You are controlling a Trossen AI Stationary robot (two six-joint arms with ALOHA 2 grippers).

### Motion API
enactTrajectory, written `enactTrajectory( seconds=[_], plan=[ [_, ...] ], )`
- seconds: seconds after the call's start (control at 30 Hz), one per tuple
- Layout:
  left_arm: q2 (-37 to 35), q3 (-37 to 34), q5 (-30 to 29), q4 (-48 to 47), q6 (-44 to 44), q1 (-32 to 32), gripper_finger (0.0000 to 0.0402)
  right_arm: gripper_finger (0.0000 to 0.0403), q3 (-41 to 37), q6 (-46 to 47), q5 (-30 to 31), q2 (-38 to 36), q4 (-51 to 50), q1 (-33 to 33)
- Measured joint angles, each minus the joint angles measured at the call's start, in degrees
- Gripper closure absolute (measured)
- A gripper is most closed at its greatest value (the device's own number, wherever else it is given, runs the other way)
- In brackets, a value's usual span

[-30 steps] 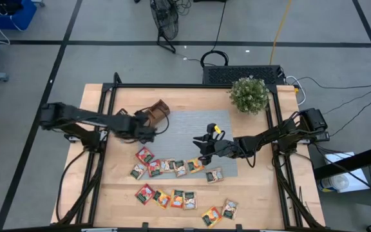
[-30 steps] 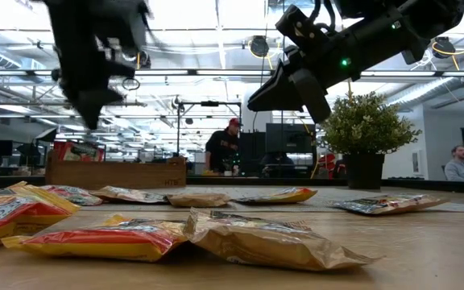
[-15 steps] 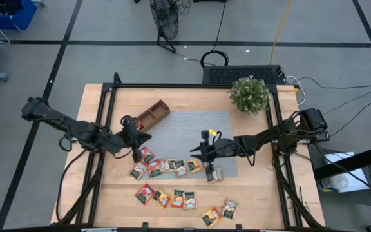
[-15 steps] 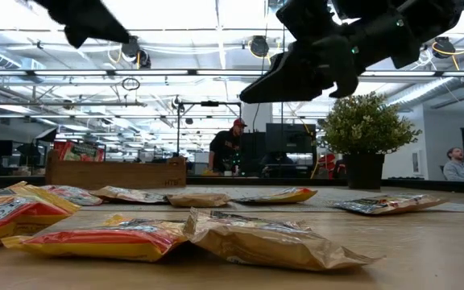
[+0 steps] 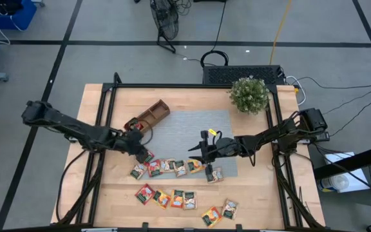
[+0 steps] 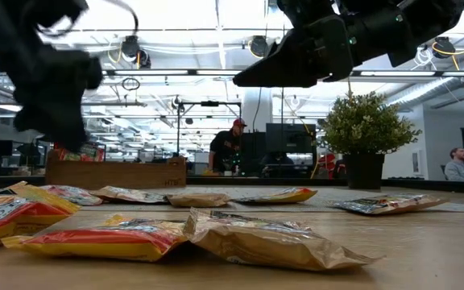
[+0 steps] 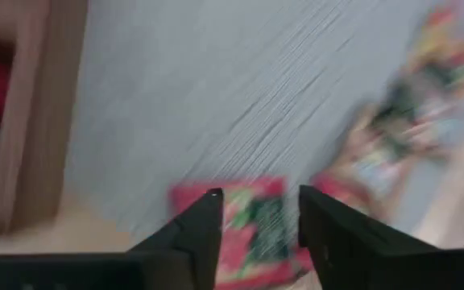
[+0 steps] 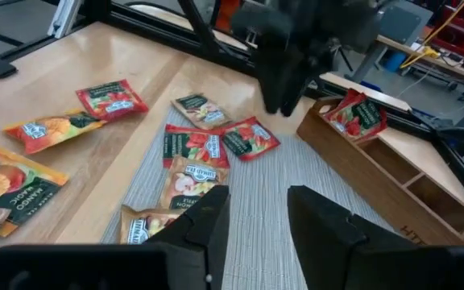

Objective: Pick & Place Tea
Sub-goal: Put the red tea bag into the left section of the wooden organizer

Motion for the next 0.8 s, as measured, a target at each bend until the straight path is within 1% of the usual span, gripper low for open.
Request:
enactTrajectory(
  seconds=[0.07, 0.17, 0.37, 0.53, 0.8],
  plan=[
    [2.7, 0.0, 3.0, -2.4, -3.3, 1.0, 0.0209, 0.0285, 0.0, 0.0, 0.0, 0.0, 0.0, 0.0],
    [6.5, 0.0, 5.6, -4.9, -5.6, 2.0, 0.0195, 0.0285, 0.0, 0.0, 0.0, 0.0, -0.3, 0.0],
    [11.2, 0.0, 8.2, -5.3, -6.2, 2.6, 0.0197, 0.0284, 0.0, 0.0, 0.0, 0.0, -0.4, 0.0],
    [12.1, 0.2, 9.6, -5.2, -6.3, 2.6, 0.0207, 0.0284, 0.0, 0.0, 0.0, 0.0, -0.9, 0.0],
    [11.3, 0.5, 15.6, -5.0, -2.1, 2.5, 0.0215, 0.0284, 0.0, 0.0, -0.1, 0.0, -1.3, 0.0]
  ],
)
